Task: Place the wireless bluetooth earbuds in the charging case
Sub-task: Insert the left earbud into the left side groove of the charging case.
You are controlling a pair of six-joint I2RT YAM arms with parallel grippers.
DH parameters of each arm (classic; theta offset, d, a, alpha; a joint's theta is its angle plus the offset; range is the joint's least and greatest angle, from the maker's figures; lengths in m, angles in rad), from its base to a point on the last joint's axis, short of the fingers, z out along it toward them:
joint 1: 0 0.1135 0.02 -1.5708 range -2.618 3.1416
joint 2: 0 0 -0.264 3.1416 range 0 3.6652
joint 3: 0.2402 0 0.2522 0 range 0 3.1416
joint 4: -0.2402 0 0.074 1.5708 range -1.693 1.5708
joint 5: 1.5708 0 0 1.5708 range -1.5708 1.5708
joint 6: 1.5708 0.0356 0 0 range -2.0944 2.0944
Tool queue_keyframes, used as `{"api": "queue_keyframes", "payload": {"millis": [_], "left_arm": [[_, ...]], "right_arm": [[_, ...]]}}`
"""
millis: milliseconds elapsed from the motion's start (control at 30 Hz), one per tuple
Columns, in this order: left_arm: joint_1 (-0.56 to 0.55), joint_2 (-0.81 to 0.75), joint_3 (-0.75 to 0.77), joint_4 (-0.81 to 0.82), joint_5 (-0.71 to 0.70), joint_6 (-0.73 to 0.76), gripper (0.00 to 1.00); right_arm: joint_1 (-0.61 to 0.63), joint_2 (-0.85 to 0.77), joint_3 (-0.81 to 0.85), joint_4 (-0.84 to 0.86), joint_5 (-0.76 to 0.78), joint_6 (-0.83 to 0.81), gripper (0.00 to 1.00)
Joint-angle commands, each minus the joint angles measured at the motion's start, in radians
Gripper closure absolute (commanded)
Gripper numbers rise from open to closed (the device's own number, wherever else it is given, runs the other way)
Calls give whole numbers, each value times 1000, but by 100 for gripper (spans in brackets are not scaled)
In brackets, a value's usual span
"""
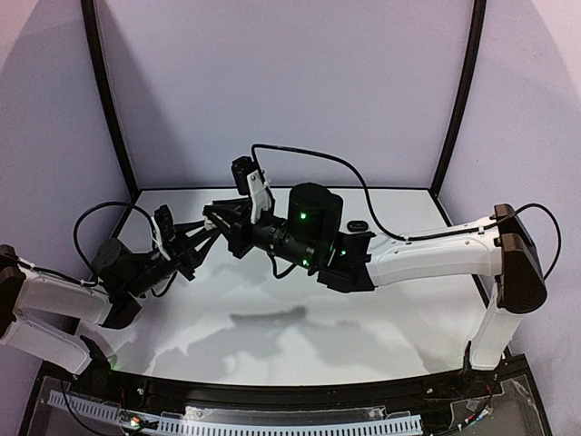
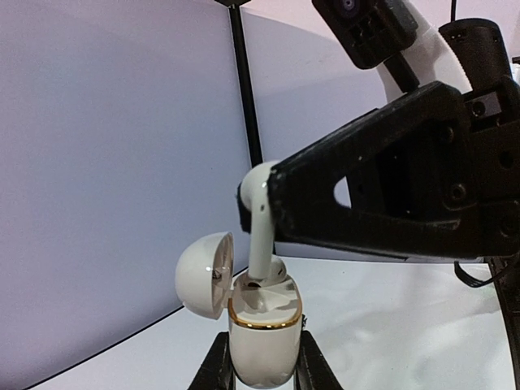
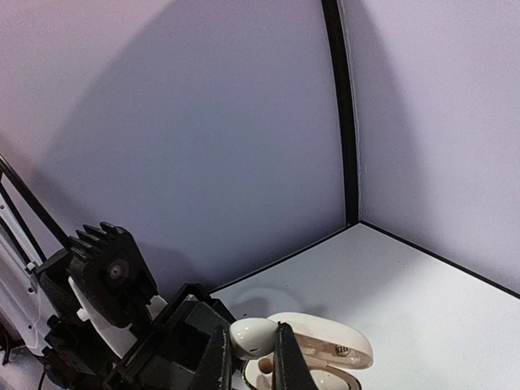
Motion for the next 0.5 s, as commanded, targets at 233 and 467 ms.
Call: {"api": "queue_keyframes", "payload": {"millis": [233,467], "left_arm": [[-4,-5,30,499,20,51,99],[-3,-5,31,507,20,85,99]], "right_arm": [[-7,11,-28,-12,-17,45,100],[-9,-1,-33,-65,-7,47,100]]}}
